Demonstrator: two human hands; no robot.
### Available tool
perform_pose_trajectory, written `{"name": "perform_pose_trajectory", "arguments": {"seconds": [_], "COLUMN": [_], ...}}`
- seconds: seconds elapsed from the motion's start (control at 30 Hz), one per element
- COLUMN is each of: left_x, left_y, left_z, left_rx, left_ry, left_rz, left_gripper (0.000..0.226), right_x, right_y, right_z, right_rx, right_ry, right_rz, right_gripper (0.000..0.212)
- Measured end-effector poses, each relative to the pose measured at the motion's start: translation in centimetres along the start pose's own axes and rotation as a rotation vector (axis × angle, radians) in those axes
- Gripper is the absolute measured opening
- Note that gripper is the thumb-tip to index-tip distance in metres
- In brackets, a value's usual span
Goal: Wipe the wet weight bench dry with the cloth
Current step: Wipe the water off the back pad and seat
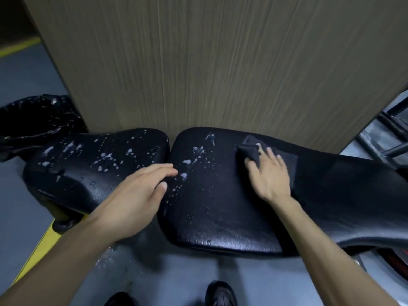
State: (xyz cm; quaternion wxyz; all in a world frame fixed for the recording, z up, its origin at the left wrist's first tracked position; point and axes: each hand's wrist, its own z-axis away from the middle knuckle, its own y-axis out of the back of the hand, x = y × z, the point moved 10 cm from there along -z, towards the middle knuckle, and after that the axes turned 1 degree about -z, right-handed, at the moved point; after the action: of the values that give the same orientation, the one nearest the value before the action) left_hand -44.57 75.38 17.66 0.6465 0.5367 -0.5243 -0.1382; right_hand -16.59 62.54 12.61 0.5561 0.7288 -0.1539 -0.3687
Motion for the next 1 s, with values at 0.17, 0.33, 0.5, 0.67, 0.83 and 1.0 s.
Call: {"name": "perform_pose_trajectory", "arguments": {"seconds": [0.17, 0.33, 0.5, 0.67, 0.83, 1.0], "left_x": [-1.3, -0.9, -0.9, -1.5, -2.2, -3.0], "left_y": [0.2, 0.1, 0.1, -0.2, 0.2, 0.5], "left_z": [-3.0, -4.9, -6.3, -7.4, -7.9, -9.5], "left_rx": [0.018, 0.031, 0.036, 0.030, 0.030, 0.066], "left_ry": [-0.005, -0.032, -0.029, -0.044, -0.050, -0.036], "left_rz": [0.018, 0.009, -0.004, 0.009, -0.006, 0.002], "left_gripper": [0.039, 0.039, 0.039, 0.039, 0.039, 0.038], "right_x": [-4.3, 1.6, -7.3, -0.7, -2.9, -8.8], "right_y": [0.3, 1.6, -2.0, 0.9, -0.3, -2.8], "right_z": [3.4, -7.7, -3.1, -7.6, -11.0, -8.1], "right_rx": [-0.140, 0.022, -0.088, -0.010, 0.095, -0.056], "right_ry": [0.404, -0.045, 0.319, 0.075, -0.138, 0.277], "right_rz": [-0.058, -0.030, -0.018, -0.059, -0.058, -0.098], "right_gripper": [0.053, 0.055, 0.054, 0.057, 0.053, 0.048]}}
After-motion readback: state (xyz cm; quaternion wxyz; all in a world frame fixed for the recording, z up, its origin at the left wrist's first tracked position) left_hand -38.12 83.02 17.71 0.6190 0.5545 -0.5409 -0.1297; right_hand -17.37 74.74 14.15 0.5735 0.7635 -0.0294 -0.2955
